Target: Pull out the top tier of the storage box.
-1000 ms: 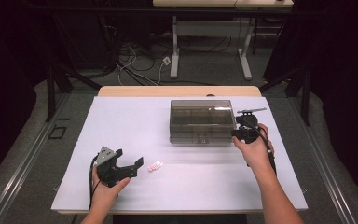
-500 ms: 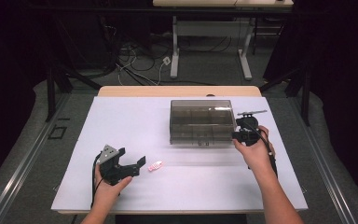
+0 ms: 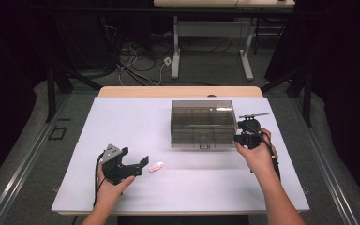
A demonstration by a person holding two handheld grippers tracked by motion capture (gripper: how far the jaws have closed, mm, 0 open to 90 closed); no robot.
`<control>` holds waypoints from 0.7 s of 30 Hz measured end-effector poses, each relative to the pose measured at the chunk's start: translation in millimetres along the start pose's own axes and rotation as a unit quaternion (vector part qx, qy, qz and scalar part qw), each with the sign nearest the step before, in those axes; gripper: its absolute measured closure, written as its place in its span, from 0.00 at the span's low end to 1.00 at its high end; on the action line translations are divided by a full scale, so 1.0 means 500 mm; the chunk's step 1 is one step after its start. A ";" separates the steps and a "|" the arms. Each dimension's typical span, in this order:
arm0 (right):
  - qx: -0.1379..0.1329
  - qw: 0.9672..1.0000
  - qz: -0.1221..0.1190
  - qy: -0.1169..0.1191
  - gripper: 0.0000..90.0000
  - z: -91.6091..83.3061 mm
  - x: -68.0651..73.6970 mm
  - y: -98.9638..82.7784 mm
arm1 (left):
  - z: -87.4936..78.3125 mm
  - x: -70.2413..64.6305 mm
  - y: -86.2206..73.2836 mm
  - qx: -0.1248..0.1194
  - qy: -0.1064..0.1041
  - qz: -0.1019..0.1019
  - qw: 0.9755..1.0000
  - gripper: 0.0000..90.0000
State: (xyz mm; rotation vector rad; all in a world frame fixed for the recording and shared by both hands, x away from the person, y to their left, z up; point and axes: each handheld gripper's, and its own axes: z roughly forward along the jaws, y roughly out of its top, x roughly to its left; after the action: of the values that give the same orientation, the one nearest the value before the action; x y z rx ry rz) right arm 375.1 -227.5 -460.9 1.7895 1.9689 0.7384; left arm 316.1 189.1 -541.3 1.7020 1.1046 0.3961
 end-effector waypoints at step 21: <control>0.004 1.000 -0.010 -0.005 0.96 -0.004 0.002 -0.011 | 0.008 -0.003 0.003 0.001 -0.006 0.004 1.000 0.04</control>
State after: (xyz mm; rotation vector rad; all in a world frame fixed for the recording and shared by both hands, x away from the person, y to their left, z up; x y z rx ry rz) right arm 369.6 -226.8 -462.7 1.7710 1.9834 0.7145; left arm 319.0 185.5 -541.1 1.7083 1.0906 0.3889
